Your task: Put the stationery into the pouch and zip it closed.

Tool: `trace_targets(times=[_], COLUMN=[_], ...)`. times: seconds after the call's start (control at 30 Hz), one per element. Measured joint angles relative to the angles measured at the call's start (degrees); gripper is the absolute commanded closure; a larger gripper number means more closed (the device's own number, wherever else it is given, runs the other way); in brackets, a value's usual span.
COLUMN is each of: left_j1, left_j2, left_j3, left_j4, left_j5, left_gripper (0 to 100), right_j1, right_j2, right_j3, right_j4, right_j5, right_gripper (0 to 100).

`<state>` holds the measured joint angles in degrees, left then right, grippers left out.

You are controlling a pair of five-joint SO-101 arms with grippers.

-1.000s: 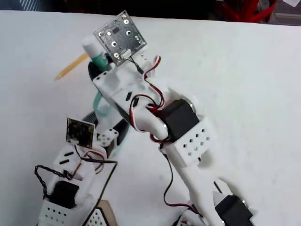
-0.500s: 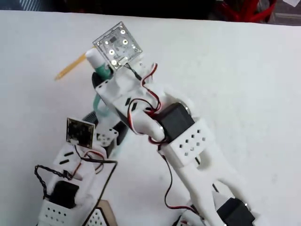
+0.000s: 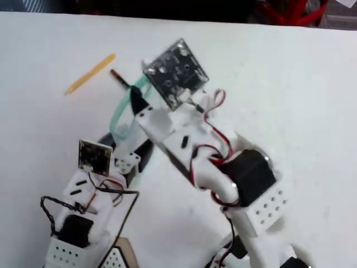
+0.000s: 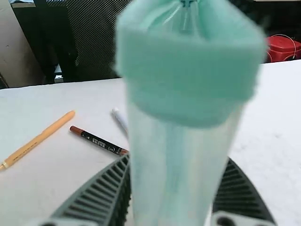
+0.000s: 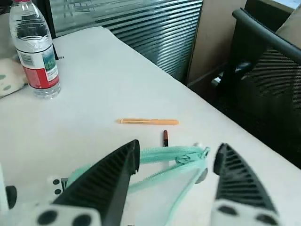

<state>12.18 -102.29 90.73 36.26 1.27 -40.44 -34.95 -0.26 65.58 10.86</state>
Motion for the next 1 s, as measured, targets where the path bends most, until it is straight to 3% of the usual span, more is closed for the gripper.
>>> trace_targets(times=[0.2,0.57,0.67,0.8,0.93,1.0], left_j1=[0.0,0.0,0.0,0.0,0.2,0.3], left_j2=[0.0,0.0,0.0,0.0,0.0,0.0], left_j3=[0.0,0.0,0.0,0.0,0.0,0.0], left_j4=[0.0,0.0,0.0,0.0,0.0,0.0], left_j5=[0.0,0.0,0.0,0.0,0.0,0.0], left_gripper=[75,75,75,75,75,75], right_j1=[1.0,1.3,1.3,1.3,1.4,1.2], right_j2=[5.1,33.7,37.9,38.1,37.6,36.7], right_j3=[-4.9,-39.7,-41.8,-39.7,-34.9,-32.5], right_j4=[9.9,31.9,32.7,32.8,32.4,32.3], right_j5=[0.4,-19.7,-21.1,-21.2,-15.8,-13.5], right_gripper=[77.9,68.7,72.2,85.0,98.9,97.4])
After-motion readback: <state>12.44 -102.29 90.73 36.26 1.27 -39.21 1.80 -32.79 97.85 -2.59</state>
